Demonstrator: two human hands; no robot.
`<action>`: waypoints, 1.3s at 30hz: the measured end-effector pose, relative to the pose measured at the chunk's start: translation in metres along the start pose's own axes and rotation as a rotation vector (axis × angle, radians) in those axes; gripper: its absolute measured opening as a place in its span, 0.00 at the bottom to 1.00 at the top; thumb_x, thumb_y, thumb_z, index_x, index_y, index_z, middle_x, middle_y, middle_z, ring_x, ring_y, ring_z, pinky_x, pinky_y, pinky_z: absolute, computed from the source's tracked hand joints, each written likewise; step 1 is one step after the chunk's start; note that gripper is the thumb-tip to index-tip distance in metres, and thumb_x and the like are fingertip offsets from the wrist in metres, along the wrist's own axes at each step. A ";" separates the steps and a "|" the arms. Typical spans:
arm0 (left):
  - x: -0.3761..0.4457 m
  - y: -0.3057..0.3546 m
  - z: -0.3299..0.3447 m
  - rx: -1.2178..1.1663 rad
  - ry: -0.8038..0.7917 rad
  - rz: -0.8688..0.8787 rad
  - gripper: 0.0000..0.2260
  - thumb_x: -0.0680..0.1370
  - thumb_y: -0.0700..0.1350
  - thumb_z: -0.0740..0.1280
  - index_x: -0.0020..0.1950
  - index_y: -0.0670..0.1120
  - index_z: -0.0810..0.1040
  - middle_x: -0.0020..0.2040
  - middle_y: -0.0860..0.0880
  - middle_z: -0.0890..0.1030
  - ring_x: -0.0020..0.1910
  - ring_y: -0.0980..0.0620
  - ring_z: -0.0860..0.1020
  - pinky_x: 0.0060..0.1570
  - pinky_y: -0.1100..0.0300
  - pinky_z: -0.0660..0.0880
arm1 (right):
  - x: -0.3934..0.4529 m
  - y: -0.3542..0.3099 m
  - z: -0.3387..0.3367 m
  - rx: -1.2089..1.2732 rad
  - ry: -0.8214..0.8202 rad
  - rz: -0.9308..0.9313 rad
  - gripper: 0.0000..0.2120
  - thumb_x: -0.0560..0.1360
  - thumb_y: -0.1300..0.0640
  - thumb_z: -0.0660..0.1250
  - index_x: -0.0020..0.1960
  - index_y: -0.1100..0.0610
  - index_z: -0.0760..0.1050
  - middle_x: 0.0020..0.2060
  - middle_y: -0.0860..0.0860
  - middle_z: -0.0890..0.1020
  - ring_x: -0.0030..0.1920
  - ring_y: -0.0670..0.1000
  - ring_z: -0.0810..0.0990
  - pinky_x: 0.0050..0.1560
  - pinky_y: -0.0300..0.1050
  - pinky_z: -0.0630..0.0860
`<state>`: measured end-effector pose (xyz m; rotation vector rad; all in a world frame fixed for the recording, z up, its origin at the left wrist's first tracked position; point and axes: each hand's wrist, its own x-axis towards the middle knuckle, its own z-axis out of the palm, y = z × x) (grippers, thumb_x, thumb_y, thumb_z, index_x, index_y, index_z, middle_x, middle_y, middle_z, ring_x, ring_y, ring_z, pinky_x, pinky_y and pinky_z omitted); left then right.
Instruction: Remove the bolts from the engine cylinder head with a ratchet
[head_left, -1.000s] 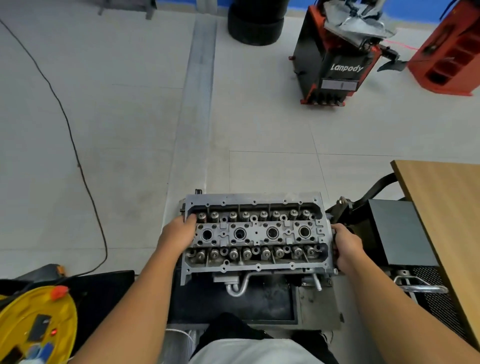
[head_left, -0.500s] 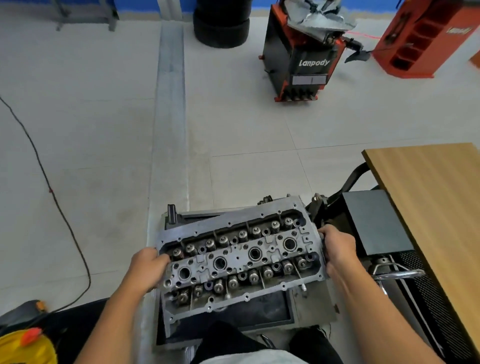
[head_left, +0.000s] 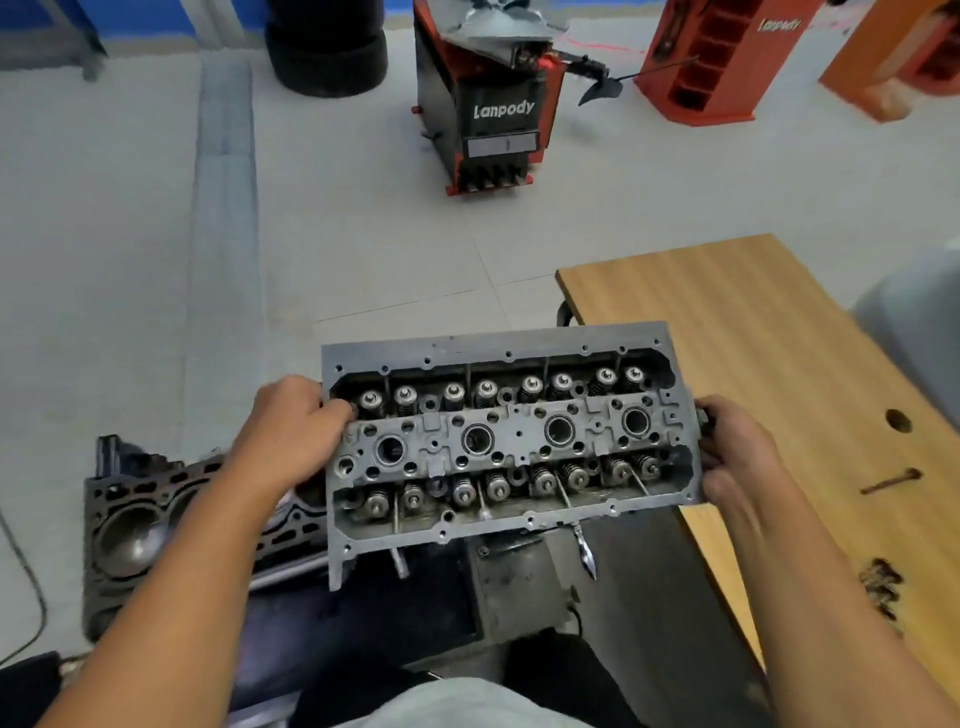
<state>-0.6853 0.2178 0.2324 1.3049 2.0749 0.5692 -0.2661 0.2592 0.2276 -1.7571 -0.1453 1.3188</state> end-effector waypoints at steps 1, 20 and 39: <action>-0.003 0.028 0.024 0.016 -0.027 0.022 0.15 0.75 0.44 0.67 0.30 0.40 0.72 0.28 0.45 0.73 0.27 0.49 0.71 0.32 0.57 0.67 | 0.015 -0.017 -0.025 -0.004 0.007 0.000 0.19 0.73 0.60 0.66 0.29 0.51 0.61 0.21 0.47 0.61 0.17 0.46 0.56 0.19 0.34 0.57; 0.008 0.293 0.395 -0.049 -0.191 0.081 0.18 0.73 0.39 0.66 0.31 0.47 0.59 0.28 0.50 0.62 0.26 0.50 0.61 0.29 0.60 0.56 | 0.289 -0.199 -0.291 -0.269 0.350 -0.019 0.11 0.71 0.54 0.66 0.34 0.50 0.65 0.24 0.51 0.71 0.28 0.55 0.69 0.35 0.47 0.71; 0.014 0.258 0.422 -0.021 -0.320 -0.097 0.15 0.82 0.49 0.66 0.37 0.45 0.74 0.31 0.45 0.74 0.30 0.48 0.74 0.33 0.58 0.69 | 0.347 -0.178 -0.261 -0.481 0.454 -0.105 0.17 0.69 0.43 0.67 0.42 0.58 0.75 0.41 0.58 0.81 0.43 0.63 0.82 0.52 0.65 0.80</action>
